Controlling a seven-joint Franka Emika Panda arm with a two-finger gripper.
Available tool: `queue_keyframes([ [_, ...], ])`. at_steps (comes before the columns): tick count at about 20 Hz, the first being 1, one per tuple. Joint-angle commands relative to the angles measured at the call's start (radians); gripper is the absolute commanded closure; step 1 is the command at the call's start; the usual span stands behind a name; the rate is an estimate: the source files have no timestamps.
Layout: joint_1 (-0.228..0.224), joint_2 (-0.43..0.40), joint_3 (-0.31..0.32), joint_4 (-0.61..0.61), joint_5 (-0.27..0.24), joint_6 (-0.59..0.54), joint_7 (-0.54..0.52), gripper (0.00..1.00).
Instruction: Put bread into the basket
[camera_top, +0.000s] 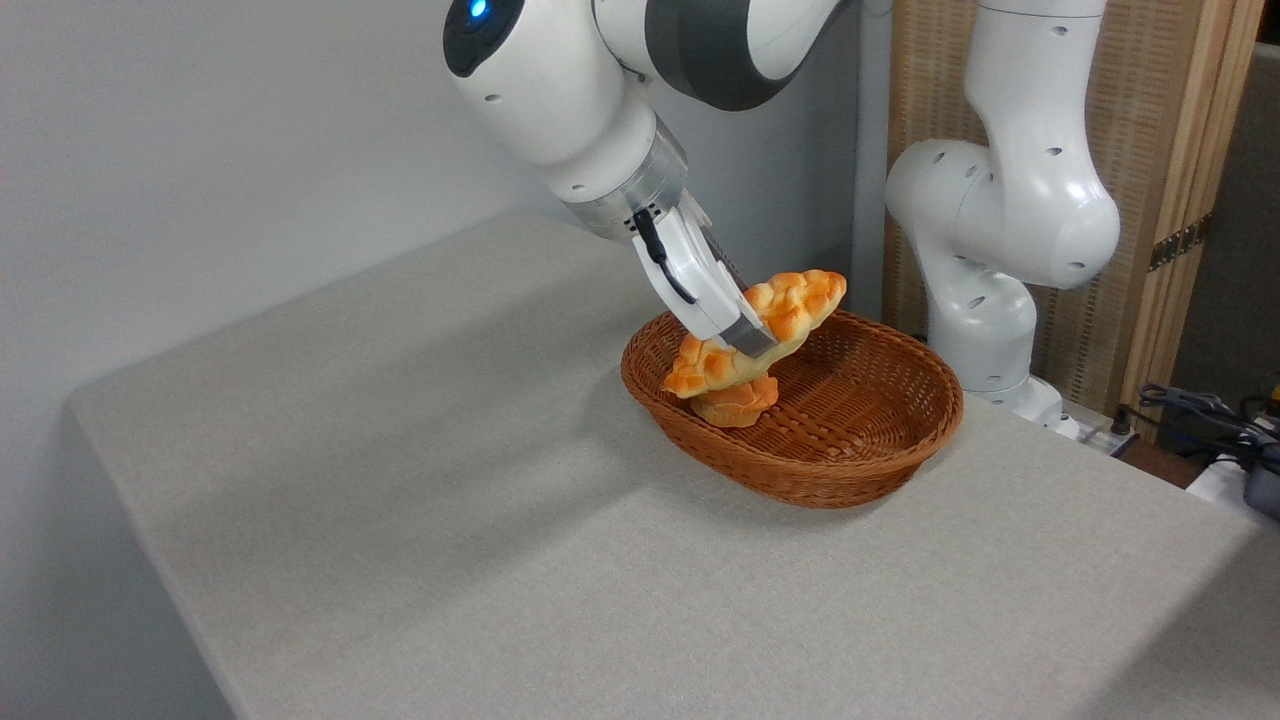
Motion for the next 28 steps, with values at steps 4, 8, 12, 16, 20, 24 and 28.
queue_keyframes([
  [4, -0.007, -0.001, 0.004, -0.001, 0.012, 0.010, 0.024, 0.00],
  [8, -0.009, -0.002, 0.004, 0.008, 0.010, 0.041, 0.022, 0.00],
  [12, -0.019, -0.004, -0.004, 0.084, 0.004, 0.146, 0.007, 0.00],
  [16, -0.030, -0.002, -0.014, 0.124, 0.013, 0.284, -0.091, 0.00],
  [20, -0.030, 0.012, -0.019, 0.137, 0.015, 0.433, -0.256, 0.00],
  [24, -0.032, 0.018, -0.019, 0.149, 0.015, 0.511, -0.446, 0.00],
  [28, -0.032, 0.054, -0.043, 0.154, 0.024, 0.619, -0.668, 0.00],
])
